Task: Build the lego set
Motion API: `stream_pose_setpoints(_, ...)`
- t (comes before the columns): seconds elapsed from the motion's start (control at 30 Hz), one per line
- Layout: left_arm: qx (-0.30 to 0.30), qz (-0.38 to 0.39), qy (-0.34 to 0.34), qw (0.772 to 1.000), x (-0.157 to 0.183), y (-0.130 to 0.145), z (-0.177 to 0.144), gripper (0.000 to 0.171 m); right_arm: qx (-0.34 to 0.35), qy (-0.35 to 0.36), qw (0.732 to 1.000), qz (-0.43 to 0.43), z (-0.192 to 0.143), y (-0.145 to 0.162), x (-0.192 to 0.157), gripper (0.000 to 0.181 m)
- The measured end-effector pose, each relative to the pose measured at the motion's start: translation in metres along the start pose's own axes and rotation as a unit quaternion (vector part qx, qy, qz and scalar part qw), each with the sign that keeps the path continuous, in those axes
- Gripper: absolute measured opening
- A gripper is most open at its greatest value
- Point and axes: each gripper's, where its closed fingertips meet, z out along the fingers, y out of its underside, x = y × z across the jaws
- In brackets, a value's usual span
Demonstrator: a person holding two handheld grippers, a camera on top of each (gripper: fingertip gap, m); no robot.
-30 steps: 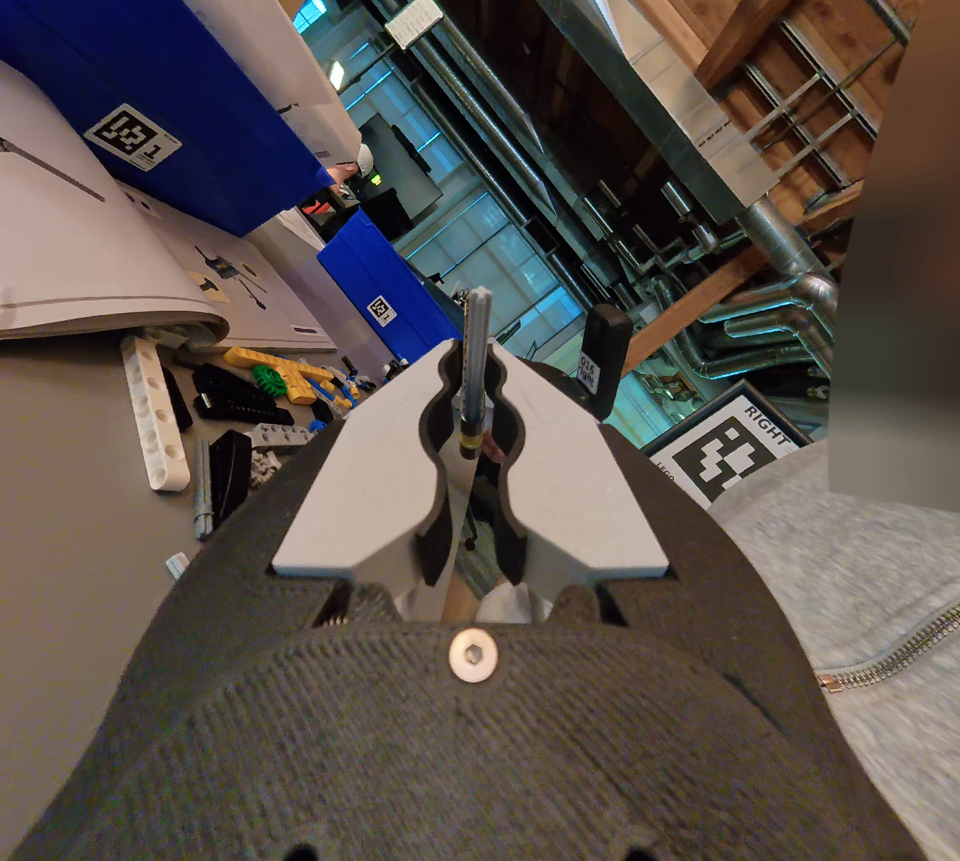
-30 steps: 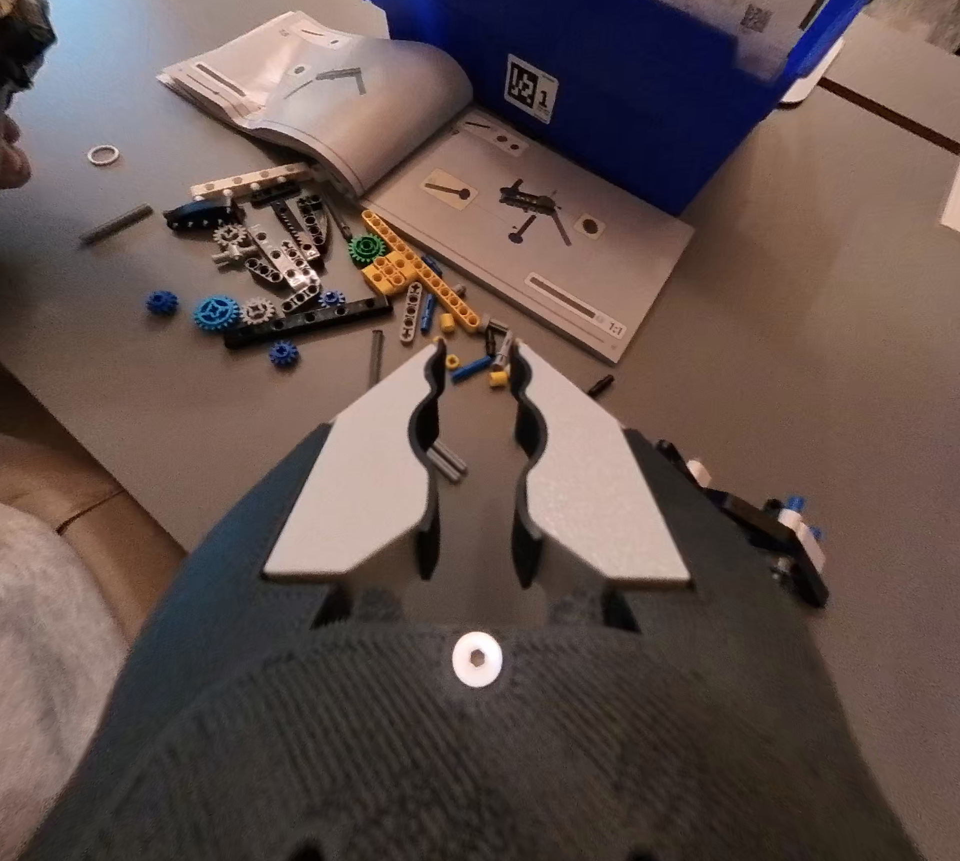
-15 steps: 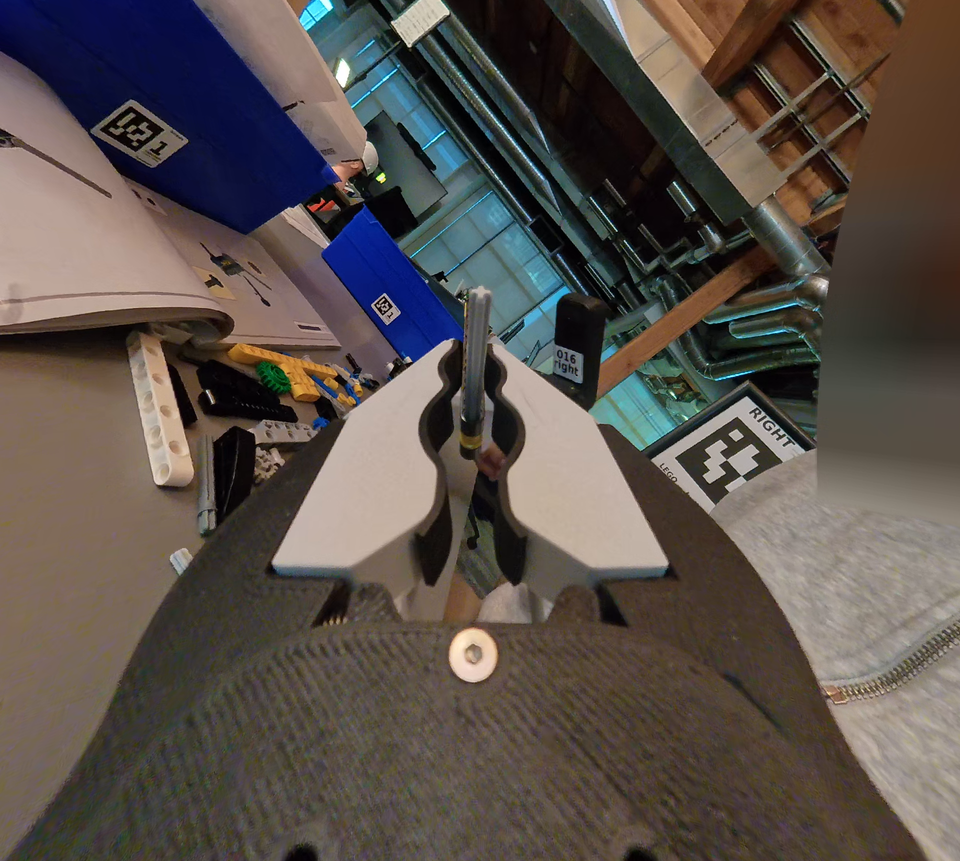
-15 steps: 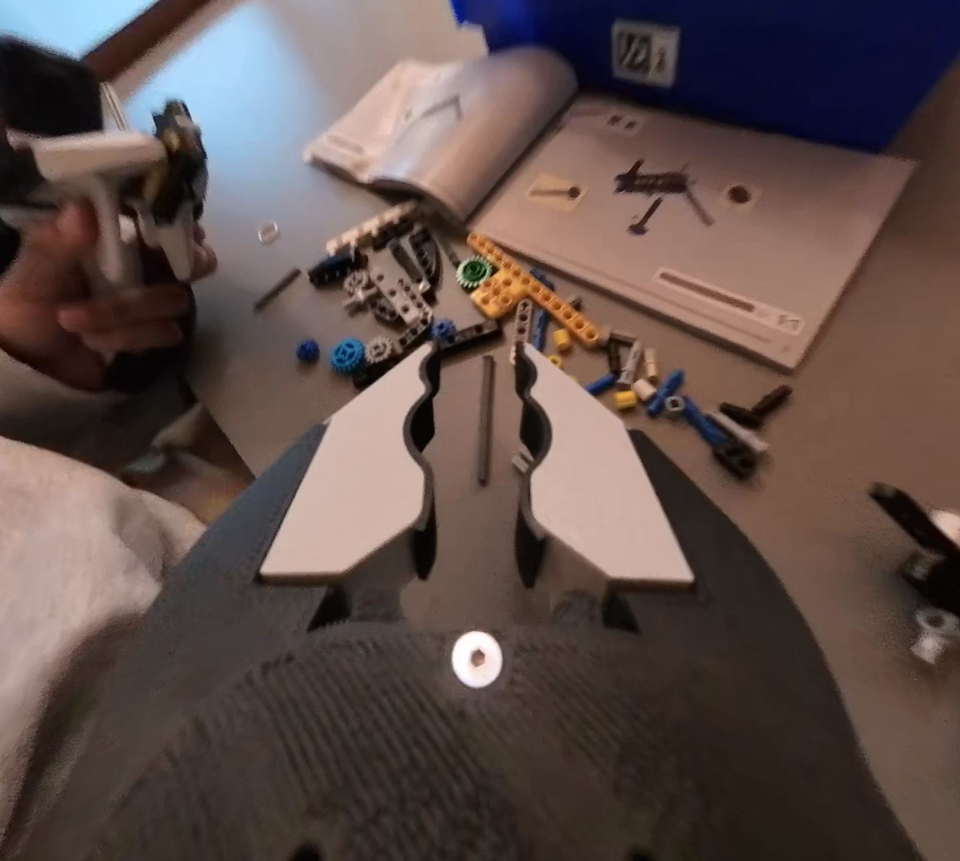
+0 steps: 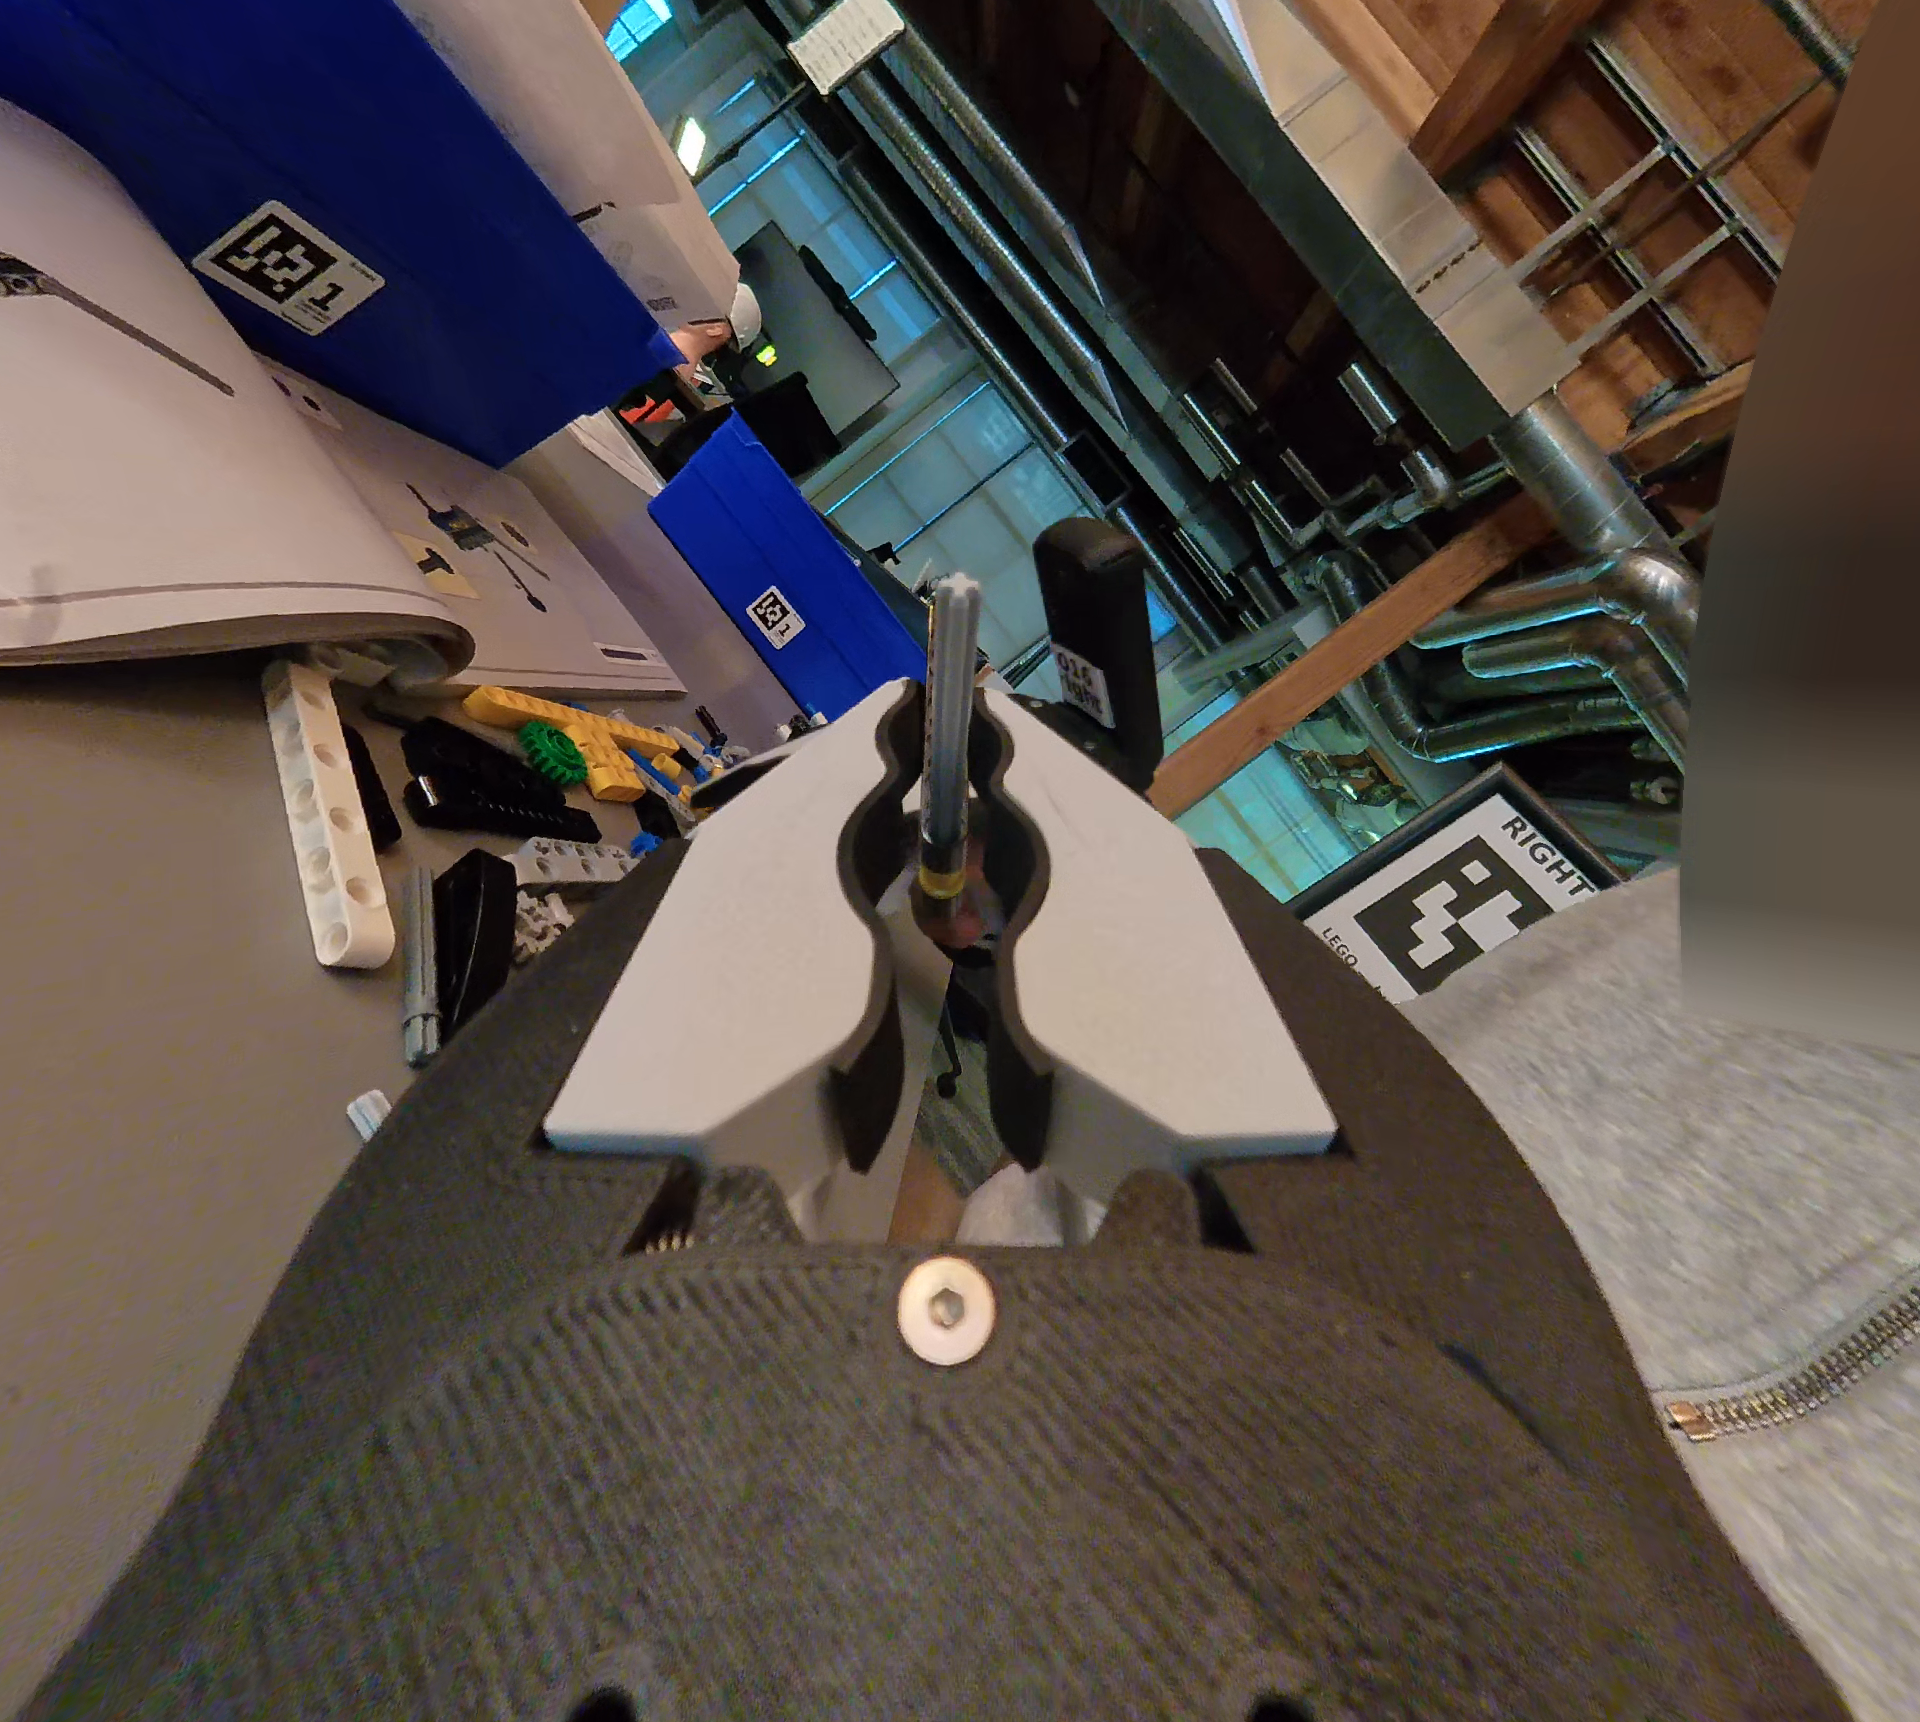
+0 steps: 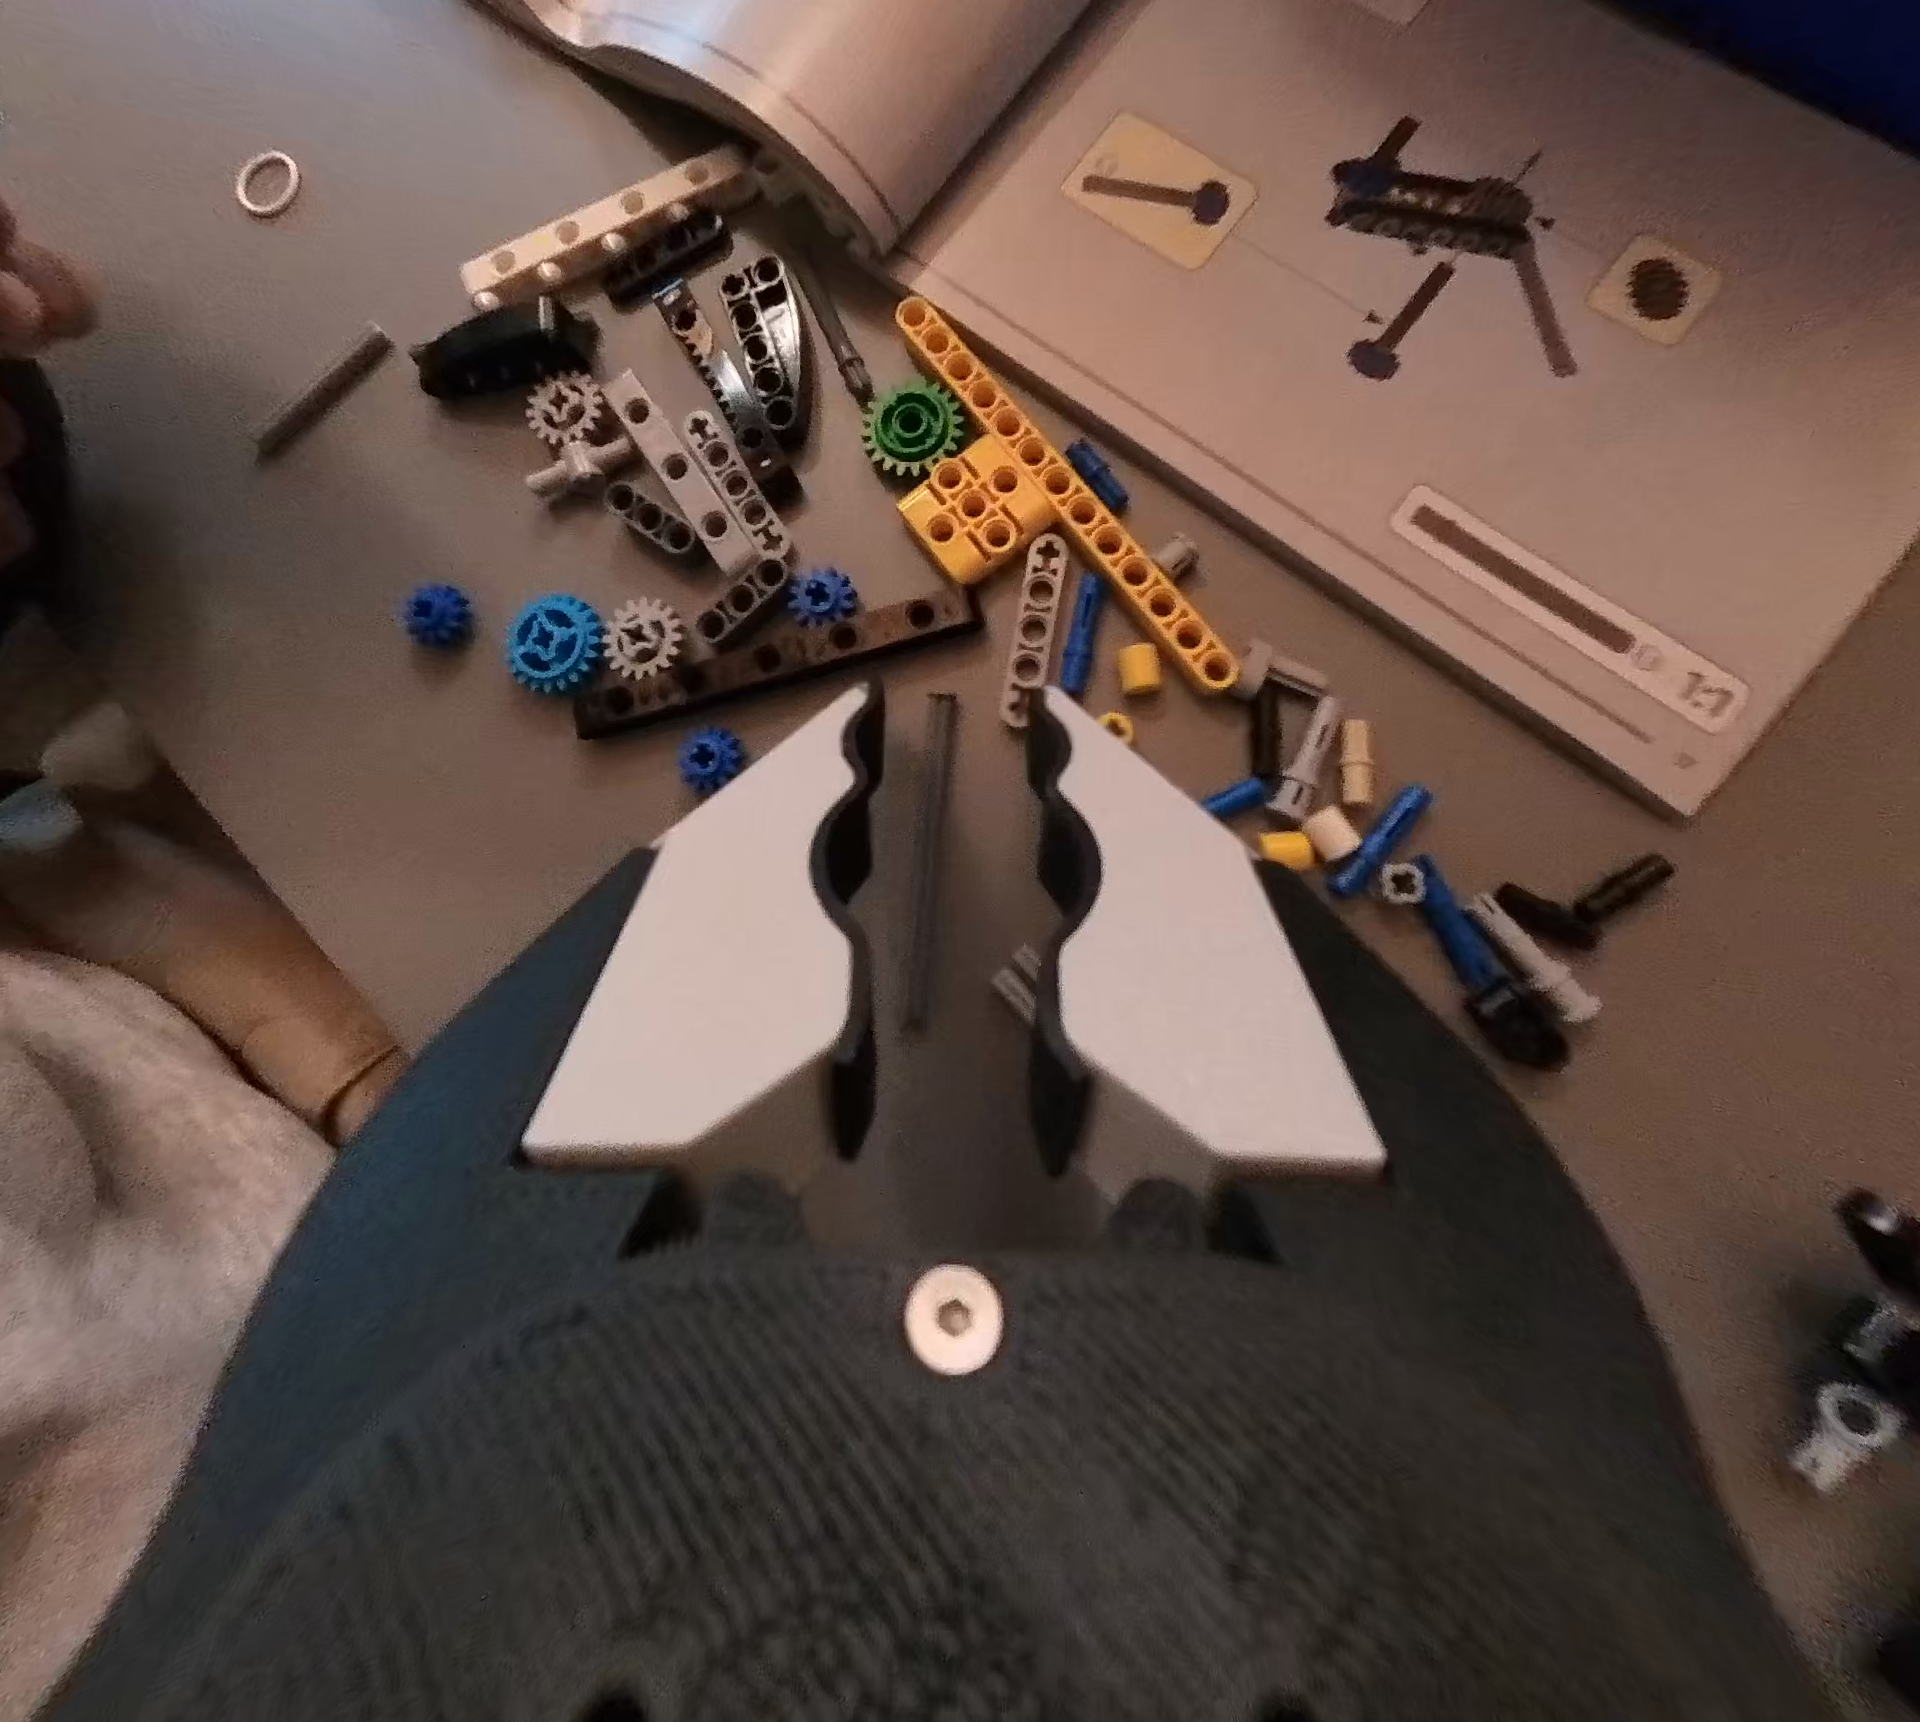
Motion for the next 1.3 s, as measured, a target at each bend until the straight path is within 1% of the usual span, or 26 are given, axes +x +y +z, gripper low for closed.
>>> stream_pose_setpoints(0.1, 0.000, -0.001, 0.000, 1.000, 0.000, 0.000, 0.000, 0.005, 0.003, -0.007, 1.000, 0.003, 0.002, -0.001, -0.001, 0.020)
stream_pose_setpoints(0.2, -0.001, -0.002, 0.000, 1.000, 0.000, 0.000, 0.000, 0.005, -0.005, 0.001, 1.000, -0.011, 0.002, 0.002, 0.001, 0.000)
stream_pose_setpoints(0.3, 0.000, -0.004, 0.001, 1.000, -0.001, 0.000, 0.000, 0.005, 0.011, 0.005, 1.000, -0.010, -0.002, -0.003, 0.002, 0.000)
stream_pose_setpoints(0.5, -0.001, -0.006, 0.001, 1.000, -0.001, 0.000, 0.000, 0.006, 0.092, -0.027, 0.995, 0.015, -0.023, -0.028, -0.002, 0.000)
stream_pose_setpoints(0.6, 0.000, -0.007, 0.002, 1.000, -0.001, 0.000, 0.000, 0.006, 0.146, -0.047, 0.988, 0.026, -0.037, -0.042, -0.005, 0.000)
stream_pose_setpoints(0.67, 0.000, -0.008, 0.001, 1.000, -0.001, 0.000, 0.000, 0.005, 0.165, -0.058, 0.984, 0.039, -0.043, -0.046, -0.005, 0.000)
stream_pose_setpoints(0.83, 0.000, -0.009, 0.002, 1.000, -0.001, 0.000, 0.000, 0.006, 0.171, -0.059, 0.982, 0.051, -0.045, -0.043, -0.002, 0.000)
stream_pose_setpoints(1.17, -0.001, -0.011, 0.002, 1.000, -0.002, 0.000, 0.000, 0.005, 0.191, -0.051, 0.978, 0.062, -0.051, -0.048, 0.002, 0.000)
stream_pose_setpoints(1.3, -0.001, -0.011, 0.002, 1.000, -0.002, 0.000, 0.000, 0.006, 0.173, -0.060, 0.981, 0.066, -0.051, -0.040, -0.002, 0.000)
